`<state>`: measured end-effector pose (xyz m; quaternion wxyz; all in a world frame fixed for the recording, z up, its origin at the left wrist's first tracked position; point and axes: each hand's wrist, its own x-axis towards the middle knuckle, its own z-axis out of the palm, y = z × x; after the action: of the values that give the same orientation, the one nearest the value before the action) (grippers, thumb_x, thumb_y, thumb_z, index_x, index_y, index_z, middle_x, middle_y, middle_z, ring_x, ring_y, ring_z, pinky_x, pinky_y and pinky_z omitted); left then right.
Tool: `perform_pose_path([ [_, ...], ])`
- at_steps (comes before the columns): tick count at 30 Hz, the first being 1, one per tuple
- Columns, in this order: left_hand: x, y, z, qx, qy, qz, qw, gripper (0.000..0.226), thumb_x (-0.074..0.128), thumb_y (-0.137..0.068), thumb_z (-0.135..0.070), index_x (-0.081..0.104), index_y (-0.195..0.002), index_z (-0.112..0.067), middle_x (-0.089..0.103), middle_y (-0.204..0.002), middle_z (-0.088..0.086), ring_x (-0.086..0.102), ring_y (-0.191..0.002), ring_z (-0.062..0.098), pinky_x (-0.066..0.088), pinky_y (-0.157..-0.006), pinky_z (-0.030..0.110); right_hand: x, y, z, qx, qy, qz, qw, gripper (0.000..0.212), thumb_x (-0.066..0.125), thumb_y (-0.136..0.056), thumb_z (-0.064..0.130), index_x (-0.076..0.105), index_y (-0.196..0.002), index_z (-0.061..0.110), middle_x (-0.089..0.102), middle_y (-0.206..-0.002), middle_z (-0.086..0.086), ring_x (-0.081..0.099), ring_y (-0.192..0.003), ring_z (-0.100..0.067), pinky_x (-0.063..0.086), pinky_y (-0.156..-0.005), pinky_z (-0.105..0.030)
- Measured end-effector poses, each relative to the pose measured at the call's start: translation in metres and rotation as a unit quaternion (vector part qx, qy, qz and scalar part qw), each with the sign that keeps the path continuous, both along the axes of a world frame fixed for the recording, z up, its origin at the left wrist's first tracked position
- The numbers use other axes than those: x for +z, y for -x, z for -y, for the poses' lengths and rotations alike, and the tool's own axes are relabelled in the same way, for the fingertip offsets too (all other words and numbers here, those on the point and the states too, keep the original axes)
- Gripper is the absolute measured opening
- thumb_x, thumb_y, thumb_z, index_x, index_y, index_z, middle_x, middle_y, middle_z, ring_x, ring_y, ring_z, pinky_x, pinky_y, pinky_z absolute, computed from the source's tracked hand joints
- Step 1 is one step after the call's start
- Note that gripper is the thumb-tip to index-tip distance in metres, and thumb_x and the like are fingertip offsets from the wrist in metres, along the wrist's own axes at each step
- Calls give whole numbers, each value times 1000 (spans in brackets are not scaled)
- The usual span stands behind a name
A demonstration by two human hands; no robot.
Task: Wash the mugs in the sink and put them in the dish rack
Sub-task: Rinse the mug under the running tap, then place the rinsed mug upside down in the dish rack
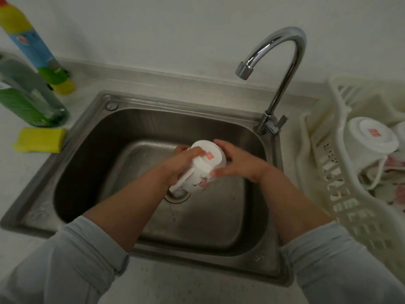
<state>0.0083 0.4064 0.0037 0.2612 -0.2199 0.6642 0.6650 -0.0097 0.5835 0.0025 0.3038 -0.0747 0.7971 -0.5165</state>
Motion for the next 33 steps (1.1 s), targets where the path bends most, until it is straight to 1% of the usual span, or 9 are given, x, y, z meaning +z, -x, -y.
perform_pose_path([
  [3, 1, -12, 9, -24, 14, -39, 999, 62, 60, -86, -27, 27, -139, -19, 54, -122, 16, 60, -97, 29, 53, -82, 42, 3, -21, 13, 36, 17, -97, 994, 98, 88, -57, 18, 33, -138, 26, 50, -126, 9, 51, -116, -12, 49, -95, -28],
  [8, 8, -25, 16, -65, 37, -58, 996, 70, 61, -86, -29, 22, -143, -19, 53, -123, 13, 60, -93, 24, 53, -73, 36, 9, -41, 30, 12, -41, -172, 984, 88, 89, -55, 24, 36, -126, 30, 45, -124, 6, 49, -111, -12, 48, -91, -27],
  [12, 17, -27, 18, -82, 26, -57, 995, 81, 61, -86, -28, 10, -148, -22, 57, -104, 7, 61, -87, 23, 52, -71, 37, 17, -50, 39, -25, -104, -195, 975, 88, 88, -55, 27, 38, -127, 25, 45, -124, 4, 48, -109, -12, 47, -92, -28],
  [14, 21, -27, 20, -93, 27, -68, 993, 85, 61, -87, -28, 5, -150, -22, 53, -111, 8, 59, -85, 22, 51, -69, 35, 22, -55, 43, -46, -109, -194, 974, 88, 88, -55, 27, 38, -127, 26, 46, -123, 5, 49, -109, -13, 47, -91, -28],
  [16, 24, -27, 24, -107, 34, -83, 990, 87, 62, -86, -28, 2, -150, -21, 48, -127, 13, 58, -92, 25, 51, -79, 39, 26, -59, 48, -59, -114, -193, 973, 88, 88, -55, 27, 37, -127, 27, 46, -122, 6, 49, -109, -13, 46, -89, -27],
  [20, 27, -26, 33, -135, 49, -101, 984, 91, 65, -83, -32, 5, -150, -23, 39, -143, 13, 54, -109, 31, 47, -94, 48, 33, -69, 57, -91, -125, -200, 967, 90, 87, -57, 26, 35, -130, 27, 43, -126, 6, 46, -112, -13, 42, -86, -23],
  [24, 32, -28, 32, -167, 62, -99, 979, 93, 67, -80, -36, 6, -150, -24, 41, -141, 13, 54, -103, 29, 49, -90, 45, 39, -83, 60, -116, -180, -174, 961, 101, 87, -56, 31, 27, -137, 29, 30, -137, 1, 40, -121, -20, 42, -101, -37],
  [29, 51, -27, 15, -218, 92, -121, 964, 91, 62, -82, -45, 7, -150, -22, 42, -141, 14, 55, -107, 30, 49, -90, 42, 60, -97, 48, -132, -195, -187, 954, 108, 86, -59, 31, 19, -143, 30, 36, -137, -3, 43, -117, -19, 38, -93, -28],
  [33, 93, -24, -7, -291, 118, -189, 930, 88, 60, -80, -58, 18, -147, -20, 45, -138, 13, 55, -110, 28, 48, -92, 43, 93, -104, 19, -207, -176, -220, 937, 99, 87, -58, 29, 29, -137, 26, 44, -131, -1, 46, -115, -18, 44, -99, -39],
])
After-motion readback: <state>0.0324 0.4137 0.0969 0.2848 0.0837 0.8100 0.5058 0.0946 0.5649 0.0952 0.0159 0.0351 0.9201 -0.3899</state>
